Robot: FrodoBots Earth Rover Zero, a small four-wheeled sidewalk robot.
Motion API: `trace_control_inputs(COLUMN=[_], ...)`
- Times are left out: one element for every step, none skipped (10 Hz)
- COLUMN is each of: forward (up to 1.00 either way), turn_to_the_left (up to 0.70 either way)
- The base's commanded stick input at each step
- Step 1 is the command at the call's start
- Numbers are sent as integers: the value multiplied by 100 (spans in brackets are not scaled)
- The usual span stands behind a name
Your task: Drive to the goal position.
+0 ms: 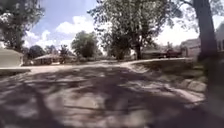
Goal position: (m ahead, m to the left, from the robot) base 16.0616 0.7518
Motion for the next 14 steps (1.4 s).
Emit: trace_control_inputs(forward=[70, 70, 70, 70, 70, 70, 70, 70, 70, 70, 70, 70, 70, 70], turn_to_the_left=[0, 0, 0, 0, 0, 0, 0, 0, 0, 0, 0, 0, 0, 0])
